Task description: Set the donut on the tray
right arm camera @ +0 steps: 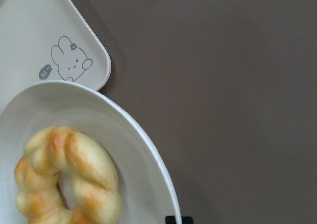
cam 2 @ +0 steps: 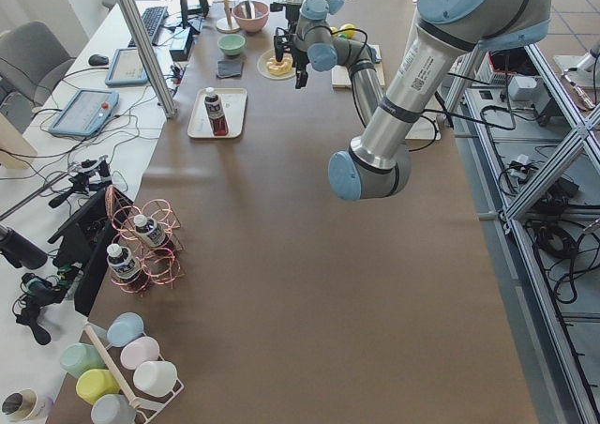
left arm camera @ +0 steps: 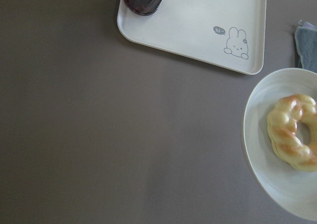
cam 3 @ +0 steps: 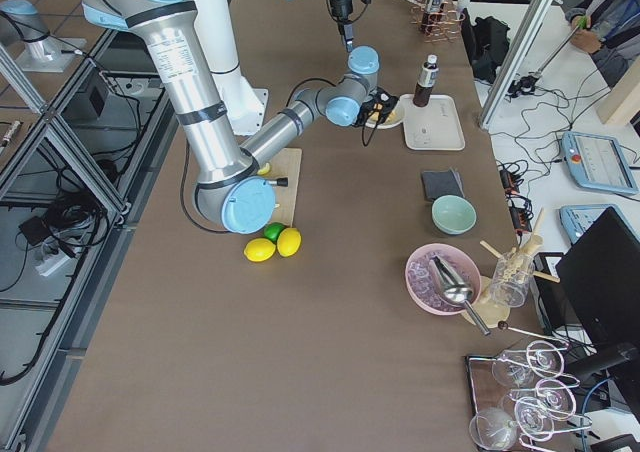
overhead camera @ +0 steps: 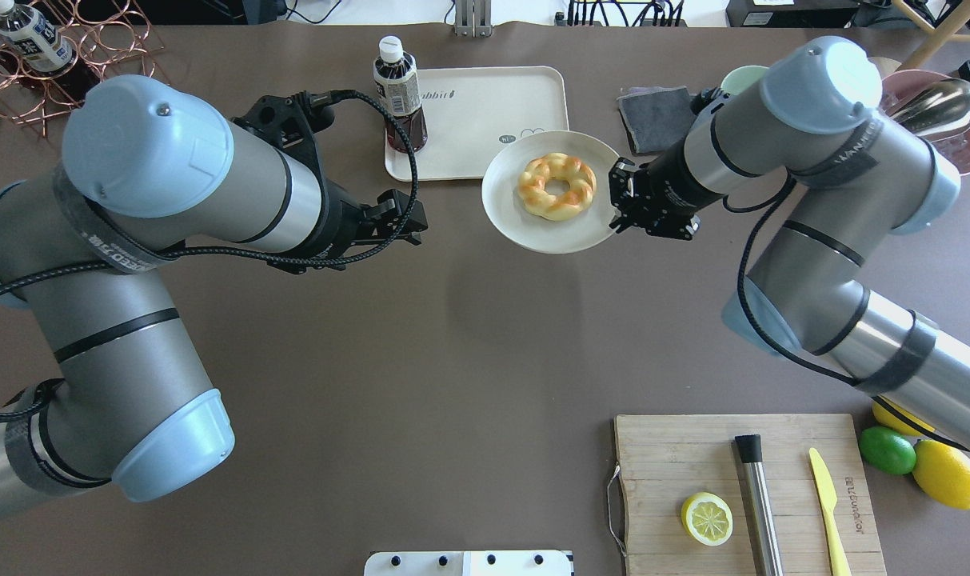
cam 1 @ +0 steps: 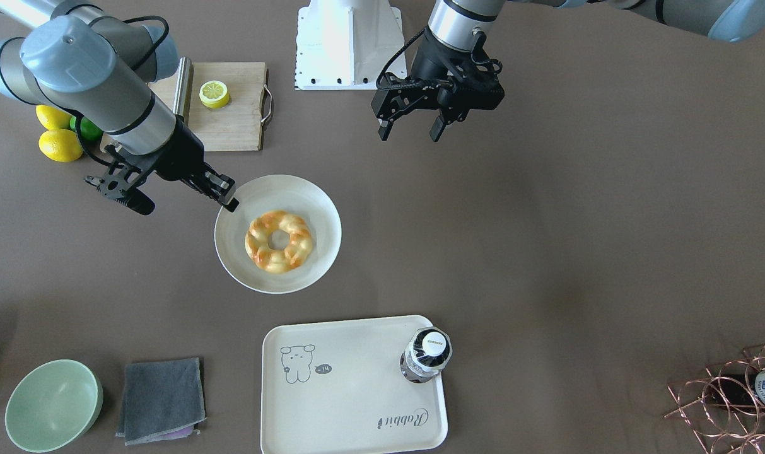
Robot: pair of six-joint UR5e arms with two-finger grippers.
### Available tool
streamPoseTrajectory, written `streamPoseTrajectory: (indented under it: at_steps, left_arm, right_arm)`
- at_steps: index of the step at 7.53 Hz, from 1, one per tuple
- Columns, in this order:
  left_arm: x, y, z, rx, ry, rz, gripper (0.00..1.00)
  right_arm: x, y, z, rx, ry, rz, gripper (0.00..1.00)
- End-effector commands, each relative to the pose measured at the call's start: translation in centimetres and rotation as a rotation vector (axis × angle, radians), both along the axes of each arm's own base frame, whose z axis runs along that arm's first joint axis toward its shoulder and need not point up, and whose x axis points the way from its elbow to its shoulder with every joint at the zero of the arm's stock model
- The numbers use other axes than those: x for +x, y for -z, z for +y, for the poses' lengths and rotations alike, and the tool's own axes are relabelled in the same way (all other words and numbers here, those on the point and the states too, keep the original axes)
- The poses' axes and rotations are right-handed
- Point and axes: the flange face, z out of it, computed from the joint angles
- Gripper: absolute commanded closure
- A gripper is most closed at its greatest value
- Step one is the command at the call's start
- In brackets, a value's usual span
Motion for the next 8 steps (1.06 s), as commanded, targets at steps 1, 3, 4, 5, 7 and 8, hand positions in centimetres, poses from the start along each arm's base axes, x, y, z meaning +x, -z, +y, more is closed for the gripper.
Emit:
streamPoseTrajectory:
  at_steps: [1, 3, 4, 5, 7, 8]
  left_arm:
    - [-3.4, -3.0, 1.4, -0.010, 0.017, -0.015, 0.03]
    - [-4.5, -3.7, 0.8, -0.019, 0.038, -0.026, 0.04]
    - [-4.8, -3.8, 0.6, -0.021, 0.044, -0.028, 0.04]
    - [-4.8, -3.9, 0.6, -0.030, 0.044, -0.041, 0.04]
    - [-4.8, -3.9, 0.5, -0.033, 0.044, -0.044, 0.04]
    - [-4.8, -4.0, 0.5, -0.034, 0.044, -0.046, 0.04]
  right_arm:
    - [-6.4, 1.3, -7.6, -0.104, -0.111, 0.070, 1.00]
    - [-8.5, -0.3, -11.4, -0.160, -0.173, 0.089, 1.00]
    - [-9.2, -0.8, -12.8, -0.248, -0.243, 0.047, 1.00]
    - [-10.4, -0.6, -14.3, -0.277, -0.273, 0.023, 1.00]
    - [-13.2, 1.4, -17.1, -0.364, -0.343, 0.040, 1.00]
    - [-13.9, 1.7, -17.1, -0.391, -0.365, 0.038, 1.00]
